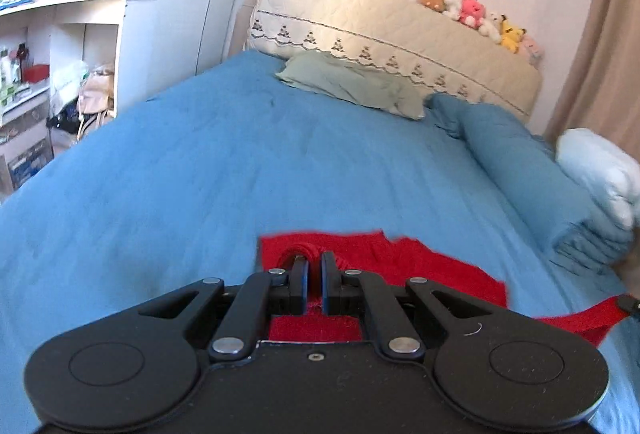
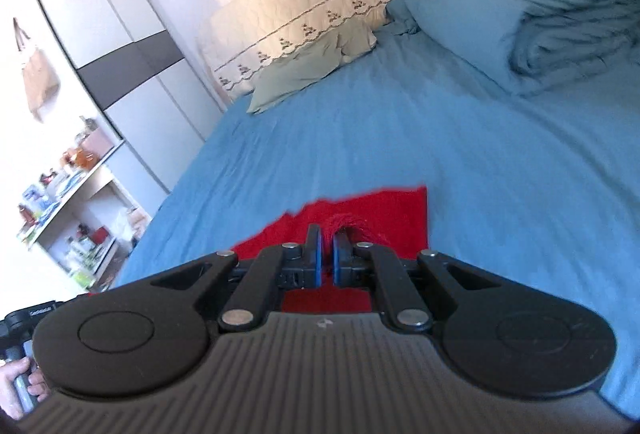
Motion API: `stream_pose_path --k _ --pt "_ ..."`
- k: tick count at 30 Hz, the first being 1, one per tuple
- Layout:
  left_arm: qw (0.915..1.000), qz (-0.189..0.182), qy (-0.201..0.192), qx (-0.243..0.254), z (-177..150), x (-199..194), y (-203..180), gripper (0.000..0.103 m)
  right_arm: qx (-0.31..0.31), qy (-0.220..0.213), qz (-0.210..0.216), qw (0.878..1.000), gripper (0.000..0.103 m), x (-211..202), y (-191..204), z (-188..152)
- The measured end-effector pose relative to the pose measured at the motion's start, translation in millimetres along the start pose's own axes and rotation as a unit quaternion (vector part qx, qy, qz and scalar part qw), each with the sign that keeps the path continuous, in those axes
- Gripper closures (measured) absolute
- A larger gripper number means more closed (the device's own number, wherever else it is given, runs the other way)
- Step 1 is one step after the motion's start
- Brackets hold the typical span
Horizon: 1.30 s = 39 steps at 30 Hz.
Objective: Fold small clothes
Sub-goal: 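Lift the hem with both tools and fold it over toward the collar, then open both tools and release the folded hem onto the sweater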
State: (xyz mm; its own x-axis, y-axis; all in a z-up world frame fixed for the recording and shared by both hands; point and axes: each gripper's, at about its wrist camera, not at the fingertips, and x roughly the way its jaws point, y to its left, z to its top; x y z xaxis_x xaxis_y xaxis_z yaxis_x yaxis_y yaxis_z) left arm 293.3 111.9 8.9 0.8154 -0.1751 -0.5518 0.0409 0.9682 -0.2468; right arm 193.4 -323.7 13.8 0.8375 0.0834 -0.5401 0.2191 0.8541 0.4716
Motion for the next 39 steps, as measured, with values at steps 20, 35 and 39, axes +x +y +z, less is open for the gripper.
stream_pose_path --k 20,35,39 --pt "0.9937 0.074 0.078 -0.032 5 252 11 0.092 0.037 0.05 -0.06 0.996 0.081 286 -90 18" --pt "0.9953 0.013 0.065 0.071 -44 185 -14 0.0 -0.078 -0.018 -0.052 0.995 0.0 224 -51 -32" --pt "0.9916 0.021 0.093 0.087 -71 189 -14 0.0 -0.116 0.013 -0.055 0.992 0.0 228 -41 -60"
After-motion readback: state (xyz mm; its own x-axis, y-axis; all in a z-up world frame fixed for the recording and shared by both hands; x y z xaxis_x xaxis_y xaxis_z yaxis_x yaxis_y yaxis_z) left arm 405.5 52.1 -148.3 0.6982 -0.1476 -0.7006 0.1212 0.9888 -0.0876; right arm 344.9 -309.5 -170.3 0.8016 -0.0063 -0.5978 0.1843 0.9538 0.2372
